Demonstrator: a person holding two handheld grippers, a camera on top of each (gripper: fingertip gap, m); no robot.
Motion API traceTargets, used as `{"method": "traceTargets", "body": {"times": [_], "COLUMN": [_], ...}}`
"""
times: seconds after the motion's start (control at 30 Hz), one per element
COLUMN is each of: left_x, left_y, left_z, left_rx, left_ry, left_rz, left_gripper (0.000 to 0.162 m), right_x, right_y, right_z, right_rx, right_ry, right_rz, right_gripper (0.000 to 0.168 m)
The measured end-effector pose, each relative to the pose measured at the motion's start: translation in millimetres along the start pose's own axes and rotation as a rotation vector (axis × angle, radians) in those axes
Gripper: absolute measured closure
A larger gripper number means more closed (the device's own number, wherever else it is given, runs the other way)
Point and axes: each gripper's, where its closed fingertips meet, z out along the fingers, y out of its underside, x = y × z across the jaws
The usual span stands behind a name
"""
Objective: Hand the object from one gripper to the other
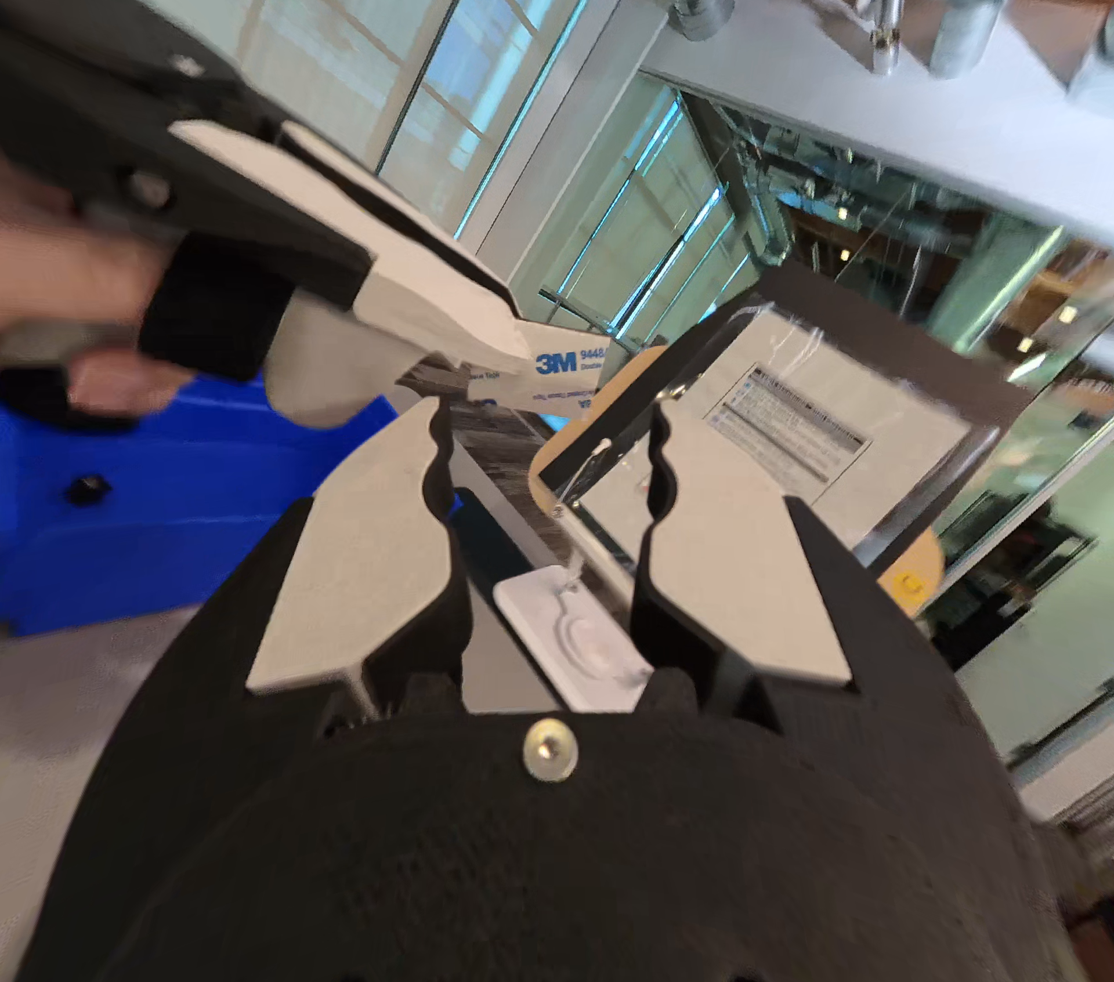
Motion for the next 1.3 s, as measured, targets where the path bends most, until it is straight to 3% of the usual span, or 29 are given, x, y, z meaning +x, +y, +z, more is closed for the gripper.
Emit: {"method": "traceTargets", "body": {"times": [0.17, 0.23, 0.4, 0.5, 0.7, 0.93, 1.03, 1.07, 1.13, 1.2, 1.3], "left_x": [32, 35, 19, 19, 21, 18, 16, 13, -2, -15, -25], "left_y": [37, 57, 81, 92, 103, 101, 92, 84, 64, 42, 21], "left_z": [-32, -47, -52, -53, -49, -46, -43, -41, -33, -32, -36], "left_rx": [-0.240, -0.350, -0.456, -0.511, -0.576, -0.573, -0.524, -0.482, -0.365, -0.230, -0.097], "left_ry": [0.487, 0.590, 0.540, 0.527, 0.491, 0.484, 0.471, 0.450, 0.366, 0.308, 0.245], "left_rz": [-0.177, -0.189, -0.175, -0.147, -0.082, -0.126, -0.141, -0.163, -0.223, -0.231, -0.124], "left_gripper": [0.159, 0.159, 0.159, 0.159, 0.159, 0.159, 0.159, 0.150, 0.112, 0.103, 0.097], "right_x": [-42, -55, -97, -105, -109, -106, -99, -94, -76, -50, -20], "right_y": [13, 15, 14, 23, 41, 48, 43, 40, 31, 22, 6], "right_z": [-9, -14, -24, -18, -13, -7, -4, -2, 2, 7, 7], "right_rx": [-0.019, 0.004, 0.073, 0.026, -0.051, -0.096, -0.108, -0.104, -0.069, -0.021, 0.100], "right_ry": [-0.258, -0.313, -0.463, -0.455, -0.471, -0.447, -0.419, -0.395, -0.333, -0.264, -0.307], "right_rz": [-0.344, -0.437, -0.560, -0.622, -0.667, -0.658, -0.589, -0.553, -0.423, -0.160, 0.484], "right_gripper": [0.103, 0.100, 0.109, 0.112, 0.136, 0.133, 0.136, 0.136, 0.136, 0.136, 0.136]}}
